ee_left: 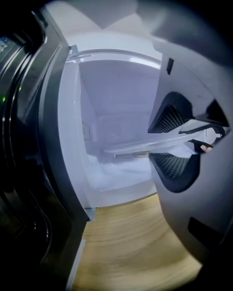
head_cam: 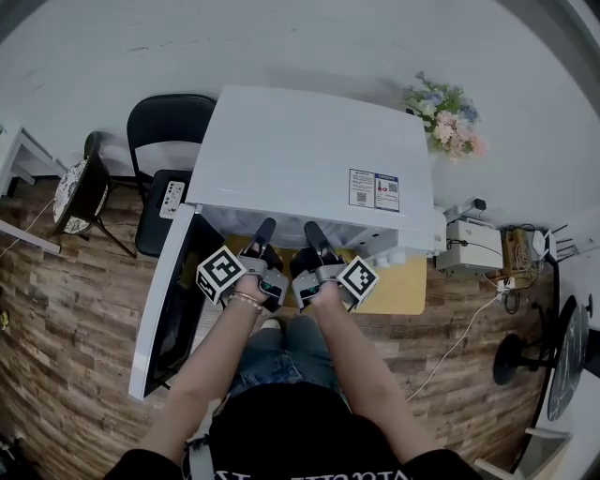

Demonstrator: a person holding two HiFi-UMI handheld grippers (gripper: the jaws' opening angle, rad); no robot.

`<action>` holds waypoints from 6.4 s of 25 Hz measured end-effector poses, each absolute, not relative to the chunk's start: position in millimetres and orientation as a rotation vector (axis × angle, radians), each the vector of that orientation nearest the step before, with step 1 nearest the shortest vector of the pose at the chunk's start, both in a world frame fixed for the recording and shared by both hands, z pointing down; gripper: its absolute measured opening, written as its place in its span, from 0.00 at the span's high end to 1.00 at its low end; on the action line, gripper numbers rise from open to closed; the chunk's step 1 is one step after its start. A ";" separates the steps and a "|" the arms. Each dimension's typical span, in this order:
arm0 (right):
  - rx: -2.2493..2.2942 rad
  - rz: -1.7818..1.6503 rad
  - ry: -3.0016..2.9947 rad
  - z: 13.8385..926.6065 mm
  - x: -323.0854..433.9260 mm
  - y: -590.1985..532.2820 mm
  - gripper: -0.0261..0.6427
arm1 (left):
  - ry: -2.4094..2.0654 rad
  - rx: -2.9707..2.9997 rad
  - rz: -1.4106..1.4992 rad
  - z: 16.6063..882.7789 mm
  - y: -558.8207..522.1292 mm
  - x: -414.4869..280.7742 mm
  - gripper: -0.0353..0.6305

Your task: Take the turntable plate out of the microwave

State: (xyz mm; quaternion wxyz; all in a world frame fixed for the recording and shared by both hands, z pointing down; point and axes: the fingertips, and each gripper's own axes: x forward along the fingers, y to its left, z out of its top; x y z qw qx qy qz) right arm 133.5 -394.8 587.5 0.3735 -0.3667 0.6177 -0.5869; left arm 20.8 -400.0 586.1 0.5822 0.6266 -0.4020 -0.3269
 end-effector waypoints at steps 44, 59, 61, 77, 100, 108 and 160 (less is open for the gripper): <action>-0.688 -1.497 1.832 544.3 131.9 -284.0 0.89 | -0.793 1.432 -0.856 549.7 -338.6 24.0 0.89; -0.672 -1.499 1.942 529.6 152.9 -242.9 0.88 | -0.800 1.396 -0.845 538.0 -278.5 42.5 0.90; -0.680 -1.492 1.939 527.1 160.8 -244.9 0.87 | -0.795 1.420 -0.832 533.8 -272.3 46.8 0.90; -0.572 -1.434 2.200 495.8 156.1 -222.2 0.87 | -0.751 1.566 -0.773 501.3 -224.8 57.6 0.90; -0.555 -1.592 1.975 473.3 149.4 -190.1 0.90 | -0.711 1.616 -0.794 470.5 -200.6 31.5 0.89; -0.598 -1.550 1.959 459.9 156.8 -183.2 0.90 | -0.659 1.643 -0.730 459.8 -194.0 36.1 0.89; -0.920 -0.132 2.590 270.8 147.4 -247.3 0.74 | -0.738 2.739 -0.686 263.1 -265.7 63.5 0.74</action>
